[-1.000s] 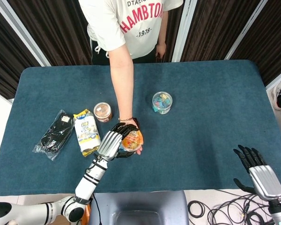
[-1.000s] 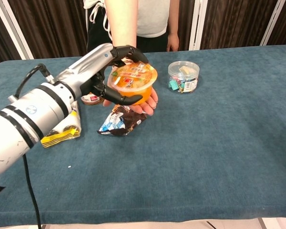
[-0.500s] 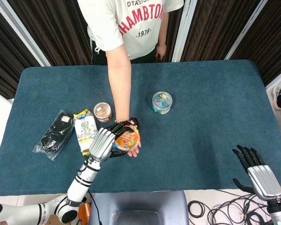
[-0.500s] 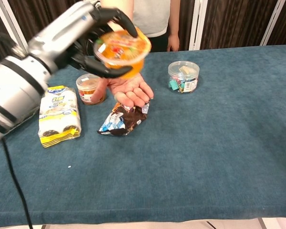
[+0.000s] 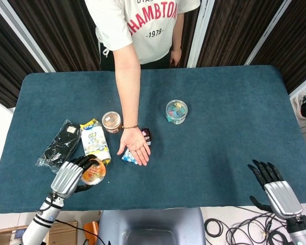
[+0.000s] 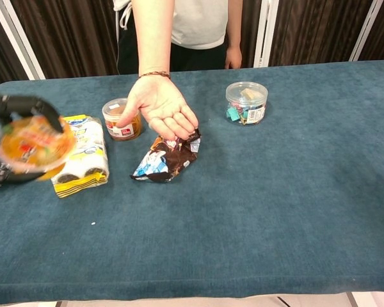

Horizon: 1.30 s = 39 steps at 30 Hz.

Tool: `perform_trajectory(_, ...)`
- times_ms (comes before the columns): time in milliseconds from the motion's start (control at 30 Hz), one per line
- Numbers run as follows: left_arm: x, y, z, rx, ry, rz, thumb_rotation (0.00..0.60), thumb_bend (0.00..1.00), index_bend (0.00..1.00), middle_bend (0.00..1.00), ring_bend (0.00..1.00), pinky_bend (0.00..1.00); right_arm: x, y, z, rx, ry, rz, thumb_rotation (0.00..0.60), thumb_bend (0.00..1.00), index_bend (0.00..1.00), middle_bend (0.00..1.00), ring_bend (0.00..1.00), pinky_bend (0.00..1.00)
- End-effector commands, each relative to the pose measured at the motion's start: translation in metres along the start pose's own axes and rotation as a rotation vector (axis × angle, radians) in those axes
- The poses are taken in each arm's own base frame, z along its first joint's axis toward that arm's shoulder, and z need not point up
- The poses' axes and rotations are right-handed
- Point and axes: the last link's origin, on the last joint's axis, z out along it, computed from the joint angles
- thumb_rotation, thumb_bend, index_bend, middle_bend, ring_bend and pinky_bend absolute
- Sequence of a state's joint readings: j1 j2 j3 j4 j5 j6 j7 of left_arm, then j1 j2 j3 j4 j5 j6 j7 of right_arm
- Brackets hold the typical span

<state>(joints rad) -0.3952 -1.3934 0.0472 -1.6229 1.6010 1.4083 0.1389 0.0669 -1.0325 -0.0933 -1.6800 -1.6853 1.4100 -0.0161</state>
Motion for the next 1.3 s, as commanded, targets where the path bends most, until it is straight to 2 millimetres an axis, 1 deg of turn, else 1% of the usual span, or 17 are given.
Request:
perform_trajectory(33,-0.043,-0.033,-0.031,0.074,-0.069,-0.085,0.6,0.3,0.59,0.48,0.48,0.55,-0.001,-0.001,0.0,0.002,-0.006,-0.001,0.6,0.21,0.0,0.0,0.0,0.0)
perform_trajectory(133,-0.055,-0.042,-0.032,0.095,-0.063,-0.132,0.6,0.3,0.57,0.45,0.45,0.52,-0.003,-0.002,0.001,0.005,-0.011,-0.008,0.6,0.21,0.0,0.0,0.0,0.0)
perform_trajectory(200,-0.063,-0.047,-0.034,0.111,-0.081,-0.153,0.6,0.29,0.51,0.39,0.38,0.45,-0.002,-0.001,0.001,0.002,-0.01,-0.008,0.6,0.21,0.0,0.0,0.0,0.0)
perform_trajectory(267,-0.067,-0.05,-0.035,0.12,-0.089,-0.166,0.6,0.28,0.4,0.27,0.23,0.29,-0.002,-0.001,0.001,-0.001,-0.006,-0.007,0.6,0.21,0.0,0.0,0.0,0.0)
perform_trajectory(300,-0.068,-0.051,-0.035,0.123,-0.085,-0.163,0.6,0.28,0.36,0.23,0.17,0.23,-0.002,-0.001,0.001,-0.003,-0.005,-0.007,0.6,0.21,0.0,0.0,0.0,0.0)
perform_trajectory(367,-0.068,-0.051,-0.035,0.127,-0.065,-0.151,0.6,0.25,0.2,0.11,0.04,0.12,-0.002,0.0,0.0,-0.005,-0.005,-0.006,0.6,0.21,0.0,0.0,0.0,0.0)
perform_trajectory(433,-0.069,-0.049,-0.036,0.141,-0.067,-0.179,0.6,0.23,0.06,0.02,0.0,0.06,-0.002,0.0,0.0,-0.006,-0.007,-0.008,0.6,0.21,0.0,0.0,0.0,0.0)
perform_trajectory(500,-0.069,-0.05,-0.039,0.153,-0.086,-0.181,0.6,0.22,0.01,0.0,0.0,0.03,-0.002,0.0,-0.001,-0.004,-0.007,-0.008,0.6,0.21,0.0,0.0,0.0,0.0)
perform_trajectory(633,-0.065,-0.049,-0.044,0.16,-0.116,-0.191,0.6,0.21,0.0,0.0,0.0,0.01,-0.002,0.0,-0.002,-0.003,-0.004,-0.009,0.6,0.21,0.0,0.0,0.0,0.0)
perform_trajectory(700,-0.054,-0.045,-0.047,0.143,-0.108,-0.196,0.6,0.21,0.0,0.0,0.0,0.01,-0.001,0.001,-0.002,-0.007,-0.002,-0.008,0.6,0.21,0.0,0.0,0.0,0.0)
perform_trajectory(767,-0.036,-0.043,-0.053,0.122,-0.081,-0.175,0.6,0.2,0.0,0.0,0.0,0.01,0.0,0.002,-0.002,-0.011,0.001,-0.004,0.6,0.21,0.0,0.0,0.0,0.0)
perform_trajectory(867,0.004,-0.043,-0.072,0.135,-0.048,-0.093,0.6,0.22,0.0,0.0,0.0,0.0,0.001,0.004,-0.004,-0.019,0.01,-0.001,0.6,0.21,0.0,0.0,0.0,0.0)
perform_trajectory(900,0.02,-0.044,-0.084,0.16,-0.045,-0.065,0.6,0.24,0.0,0.0,0.0,0.0,0.002,0.005,-0.004,-0.021,0.013,0.0,0.6,0.21,0.0,0.0,0.0,0.0)
perform_trajectory(1000,0.044,-0.048,-0.121,0.277,-0.078,-0.005,0.6,0.26,0.0,0.0,0.0,0.0,0.003,0.004,-0.006,-0.02,0.022,-0.002,0.6,0.21,0.0,0.0,0.0,0.0)
perform_trajectory(1100,0.051,-0.052,-0.143,0.339,-0.047,0.027,0.6,0.27,0.0,0.0,0.0,0.0,0.002,0.002,-0.007,-0.02,0.025,-0.006,0.6,0.21,0.0,0.0,0.0,0.0)
perform_trajectory(1167,0.047,-0.056,-0.148,0.347,-0.022,0.026,0.6,0.27,0.0,0.0,0.0,0.0,0.0,0.002,-0.006,-0.023,0.026,-0.011,0.6,0.21,0.0,0.0,0.0,0.0)
perform_trajectory(1300,0.04,-0.065,-0.148,0.369,-0.046,0.037,0.6,0.27,0.0,0.0,0.0,0.0,-0.001,0.0,-0.002,-0.03,0.028,-0.018,0.6,0.21,0.0,0.0,0.0,0.0)
